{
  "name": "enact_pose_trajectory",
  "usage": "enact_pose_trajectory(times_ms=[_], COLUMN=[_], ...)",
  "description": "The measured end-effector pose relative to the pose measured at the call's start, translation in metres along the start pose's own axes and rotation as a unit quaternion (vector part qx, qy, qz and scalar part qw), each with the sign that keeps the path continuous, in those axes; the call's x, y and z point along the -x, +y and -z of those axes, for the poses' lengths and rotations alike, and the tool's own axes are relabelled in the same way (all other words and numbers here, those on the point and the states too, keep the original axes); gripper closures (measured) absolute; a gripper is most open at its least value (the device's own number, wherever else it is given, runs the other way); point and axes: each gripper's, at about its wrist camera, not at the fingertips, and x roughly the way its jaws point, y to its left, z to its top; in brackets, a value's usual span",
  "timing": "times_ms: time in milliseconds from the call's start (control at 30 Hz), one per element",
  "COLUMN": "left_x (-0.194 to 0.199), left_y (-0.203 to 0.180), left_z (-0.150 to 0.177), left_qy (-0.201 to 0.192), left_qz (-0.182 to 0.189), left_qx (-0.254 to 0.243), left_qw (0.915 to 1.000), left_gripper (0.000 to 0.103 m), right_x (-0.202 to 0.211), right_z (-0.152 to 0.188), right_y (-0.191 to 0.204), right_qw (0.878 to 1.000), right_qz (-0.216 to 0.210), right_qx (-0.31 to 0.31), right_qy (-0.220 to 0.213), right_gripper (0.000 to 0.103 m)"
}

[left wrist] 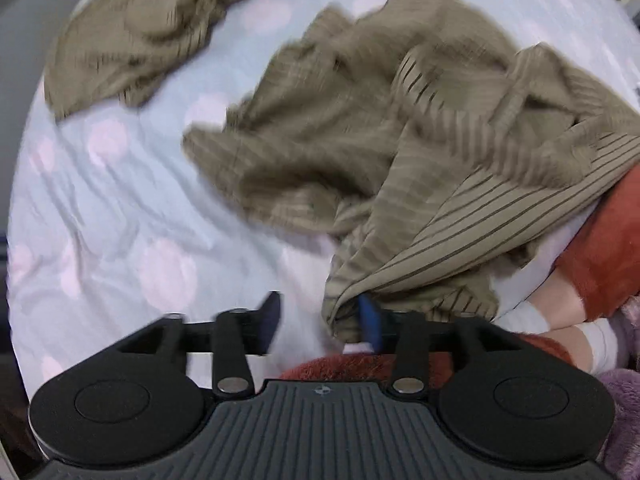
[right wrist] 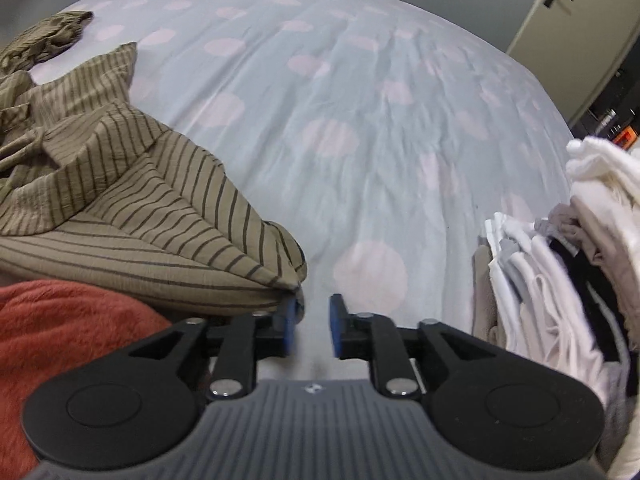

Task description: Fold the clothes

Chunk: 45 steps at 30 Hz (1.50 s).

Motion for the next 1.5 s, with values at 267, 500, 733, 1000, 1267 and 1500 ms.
enact_pose_trajectory(times_ms=[267, 500, 733, 1000, 1267, 1500], left_x=[0.012, -0.032, -0.063, -0.084, -0.086, -0.091], left_y=[-0.059, -0.103, -0.111, -0.109, -0.091, -0.071], left_z=[-0.031, -0.048, -0.045, -0.047, -0.056, -0.063], left_qy=[-0.086, -0.063, -0.046, -0.035, -0.007, 0.003], left_qz=[0.028, 0.045, 0.05, 0.048, 0.087, 0.121], left_qx=[-0.094, -0.147, -0.164, -0.184, -0.169, -0.119], left_qw=[0.9914, 0.986, 0.9841, 0.9811, 0.9817, 0.9855], left_gripper=[0.056, 0.056, 0.056, 0.056, 0.056, 0.056], right_x=[0.03, 0.016, -0.014, -0.051, -0.068, -0.079], right_z=[-0.028, -0.053, -0.062, -0.07, -0.068, -0.067], right_y=[0.007, 0.054, 0.108, 0.138, 0.143, 0.145], right_qw=[0.996, 0.989, 0.972, 0.949, 0.924, 0.916], right_qz=[-0.056, -0.119, -0.161, -0.189, -0.221, -0.23], right_qx=[-0.005, 0.059, 0.166, 0.253, 0.309, 0.325], right_qy=[-0.062, -0.07, -0.038, 0.0, 0.033, 0.046], right_gripper=[0.072, 0.066, 0.059, 0.06, 0.06, 0.067])
